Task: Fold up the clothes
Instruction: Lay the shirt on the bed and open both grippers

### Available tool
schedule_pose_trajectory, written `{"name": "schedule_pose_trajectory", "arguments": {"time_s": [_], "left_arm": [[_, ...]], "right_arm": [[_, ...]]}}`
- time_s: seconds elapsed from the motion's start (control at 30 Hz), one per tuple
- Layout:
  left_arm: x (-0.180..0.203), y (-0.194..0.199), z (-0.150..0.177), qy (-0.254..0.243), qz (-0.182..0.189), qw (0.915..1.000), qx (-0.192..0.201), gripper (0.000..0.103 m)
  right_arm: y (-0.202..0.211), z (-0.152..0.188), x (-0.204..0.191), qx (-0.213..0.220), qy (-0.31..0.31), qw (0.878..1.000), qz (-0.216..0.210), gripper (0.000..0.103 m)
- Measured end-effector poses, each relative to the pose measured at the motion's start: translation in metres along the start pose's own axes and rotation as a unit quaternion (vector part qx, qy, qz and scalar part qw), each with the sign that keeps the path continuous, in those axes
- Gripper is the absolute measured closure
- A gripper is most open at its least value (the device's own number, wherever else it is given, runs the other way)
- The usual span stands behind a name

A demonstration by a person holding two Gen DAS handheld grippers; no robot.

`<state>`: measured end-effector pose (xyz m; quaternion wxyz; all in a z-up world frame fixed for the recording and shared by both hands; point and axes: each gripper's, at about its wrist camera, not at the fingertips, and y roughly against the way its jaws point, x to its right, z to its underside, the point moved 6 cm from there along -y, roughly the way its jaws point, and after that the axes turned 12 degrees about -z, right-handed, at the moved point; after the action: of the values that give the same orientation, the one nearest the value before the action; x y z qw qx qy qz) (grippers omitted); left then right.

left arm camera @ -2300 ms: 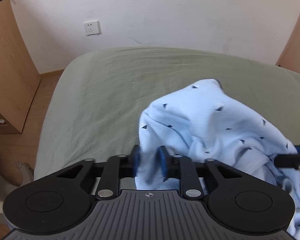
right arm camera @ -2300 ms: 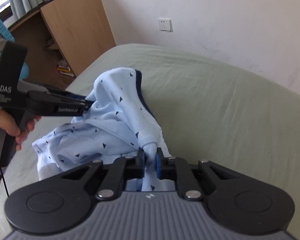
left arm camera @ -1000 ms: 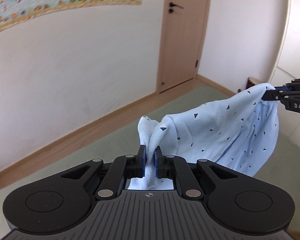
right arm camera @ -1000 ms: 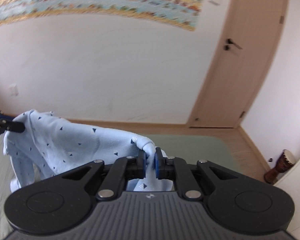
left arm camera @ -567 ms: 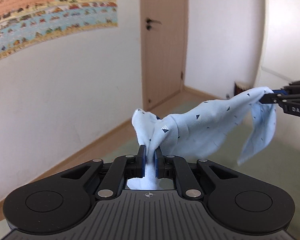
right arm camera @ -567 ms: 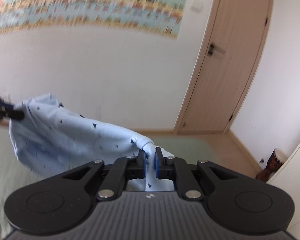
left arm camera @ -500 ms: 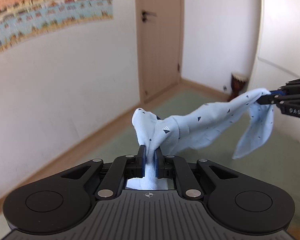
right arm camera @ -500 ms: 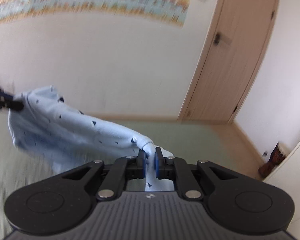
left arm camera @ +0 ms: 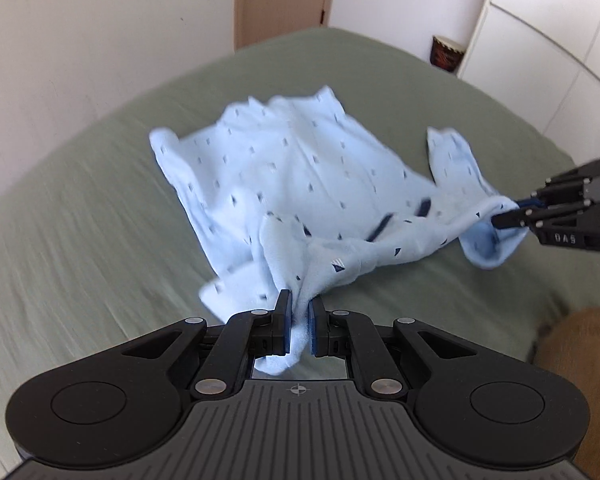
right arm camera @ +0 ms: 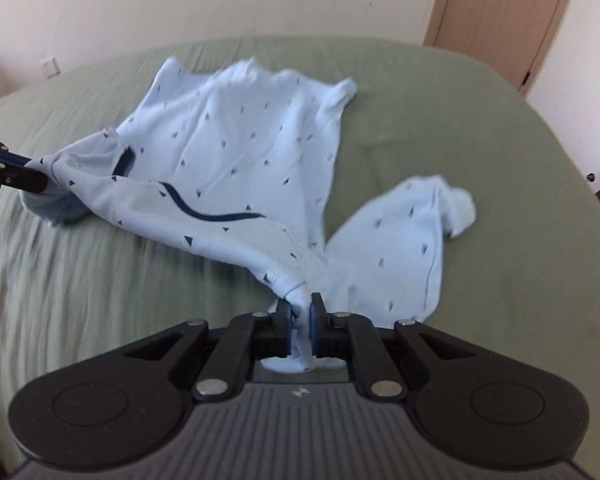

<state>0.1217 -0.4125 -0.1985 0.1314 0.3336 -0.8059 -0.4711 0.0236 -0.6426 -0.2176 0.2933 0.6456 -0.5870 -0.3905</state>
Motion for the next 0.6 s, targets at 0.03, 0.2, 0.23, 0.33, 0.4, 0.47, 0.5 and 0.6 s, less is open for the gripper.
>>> {"name": "schedule_pose_trajectory", "arguments": {"time_s": [0.03,0.2,0.23,0.33,0.4,0.47,0.5,0.6], "left_arm": [[0.003,-0.003,0.005,-0.003,0.001,1.0,-0.004,0.095],[0.011,0.004,0.016,-0.016,0.003,0.9998,-0.007,0.093],[0.01,0.007,0.015,-0.019,0.005,0.9998,-0.005,0.086],[0.007,0.02,0.01,-0.027,0.022,0.9994,0.001,0.066],[0.003,0.033,0.008,-0.035,0.026,0.999,0.011,0.061],[0.002,0.046,0.0,-0.048,0.021,0.9983,0.024,0.057],[0.002,0.048,-0.005,-0.057,0.019,0.9977,0.03,0.055],[0.006,0.034,-0.018,-0.085,0.02,0.9957,0.03,0.055]], "right_arm": [[-0.002,0.003,0.0,-0.003,0.001,1.0,0.0,0.094],[0.001,0.013,-0.013,-0.017,0.023,0.999,-0.017,0.07],[0.004,0.013,-0.017,-0.018,0.03,0.999,-0.026,0.064],[0.016,0.01,-0.026,-0.009,0.048,0.997,-0.056,0.051],[0.026,0.006,-0.03,0.0,0.06,0.996,-0.065,0.051],[0.032,-0.001,-0.031,0.008,0.067,0.995,-0.069,0.051],[0.033,-0.005,-0.029,0.011,0.066,0.995,-0.069,0.051],[0.03,-0.019,-0.021,0.016,0.061,0.995,-0.075,0.051]]}}
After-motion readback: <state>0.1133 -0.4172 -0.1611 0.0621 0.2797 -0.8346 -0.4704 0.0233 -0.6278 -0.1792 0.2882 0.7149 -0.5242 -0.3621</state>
